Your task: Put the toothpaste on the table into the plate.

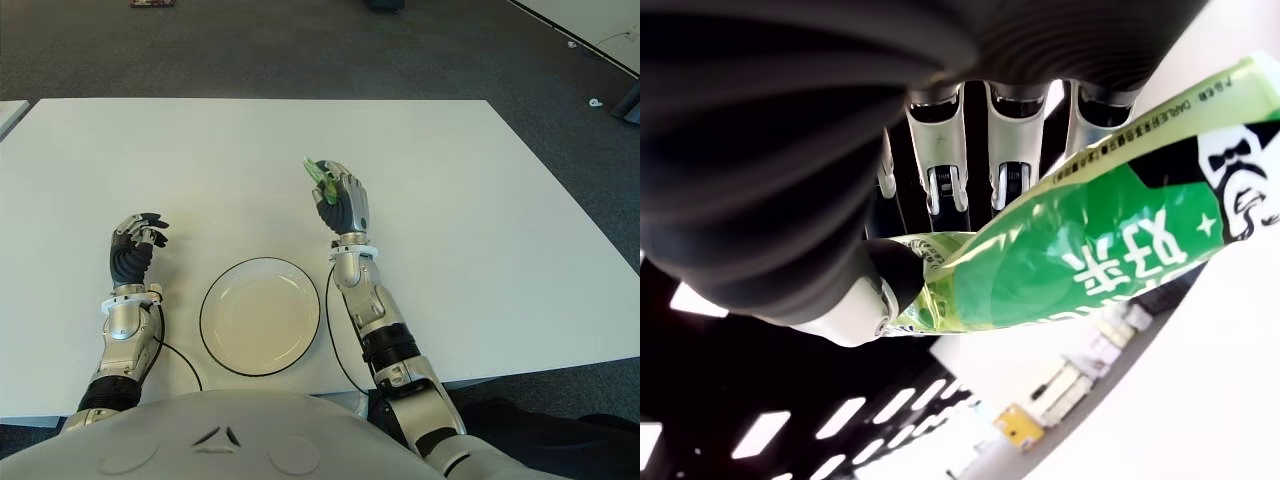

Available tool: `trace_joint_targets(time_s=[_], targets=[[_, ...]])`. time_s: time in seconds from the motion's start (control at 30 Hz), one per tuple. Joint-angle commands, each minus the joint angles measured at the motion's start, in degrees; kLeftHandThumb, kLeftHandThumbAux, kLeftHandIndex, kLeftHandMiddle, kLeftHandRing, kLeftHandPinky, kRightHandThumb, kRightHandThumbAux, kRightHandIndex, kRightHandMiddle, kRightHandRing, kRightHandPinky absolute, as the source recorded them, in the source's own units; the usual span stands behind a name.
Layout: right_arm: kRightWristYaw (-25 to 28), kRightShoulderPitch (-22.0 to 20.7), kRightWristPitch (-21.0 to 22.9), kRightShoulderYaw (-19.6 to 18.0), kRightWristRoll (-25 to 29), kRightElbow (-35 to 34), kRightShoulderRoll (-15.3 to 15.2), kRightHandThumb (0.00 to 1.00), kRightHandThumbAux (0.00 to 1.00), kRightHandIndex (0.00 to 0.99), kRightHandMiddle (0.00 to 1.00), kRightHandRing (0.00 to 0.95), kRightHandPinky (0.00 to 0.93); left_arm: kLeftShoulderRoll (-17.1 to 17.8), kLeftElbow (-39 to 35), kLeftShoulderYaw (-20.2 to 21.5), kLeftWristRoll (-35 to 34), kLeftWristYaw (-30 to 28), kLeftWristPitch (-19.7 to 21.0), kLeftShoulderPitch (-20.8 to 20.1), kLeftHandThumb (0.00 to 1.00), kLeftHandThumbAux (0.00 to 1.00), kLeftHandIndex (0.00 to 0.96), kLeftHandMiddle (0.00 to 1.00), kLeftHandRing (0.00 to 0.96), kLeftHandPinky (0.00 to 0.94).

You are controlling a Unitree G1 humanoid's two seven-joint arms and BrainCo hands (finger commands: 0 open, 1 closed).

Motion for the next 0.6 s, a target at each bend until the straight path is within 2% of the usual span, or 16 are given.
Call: trace_joint_targets(time_s=[0.03,0.13,0.27,0.4,0.57,0.6], targets=[[2.52,1.03,-4.23,-0.29,2.09,-1.88,-0.63,0.706,0.724,0.438,0.882,0.879,0.864,0.07,1.71,0.01,0.19,-0.01,0.40,1.01,0.834,0.679,0.410,0.490,0.604,0.582],[6.00,1.83,-7.70,0.12,4.13,-3.56,-1.60,0.706,0.724,0.438,0.884,0.880,0.865,0.09,1.78,0.01,0.11,-0.07,0.61,1.00,0.834,0.679,0.410,0.489,0.601,0.579],[8.40,2.48,-9.12,-0.12,4.91,-4.77,-1.89,0.706,0.723,0.438,0.886,0.881,0.865,0.10,1.88,-0.01,0.06,-0.10,0.59,0.97,0.833,0.679,0.409,0.489,0.600,0.578],[15.62,5.57,-10.31,0.83,7.10,-12.01,-4.23,0.707,0.723,0.438,0.887,0.882,0.864,0.17,2.37,-0.11,0.53,0.27,0.18,0.80,0.833,0.679,0.407,0.491,0.606,0.585],[23.08,7.29,-10.60,1.35,10.54,-16.29,-5.95,0.708,0.722,0.439,0.885,0.879,0.857,0.13,2.04,-0.20,0.57,0.25,1.09,0.81,0.833,0.679,0.406,0.493,0.610,0.589],[26.04,7.40,-10.34,1.68,12.20,-17.30,-6.85,0.708,0.722,0.439,0.884,0.878,0.855,0.13,1.87,-0.22,0.65,0.33,1.47,0.84,0.833,0.679,0.406,0.494,0.611,0.590]])
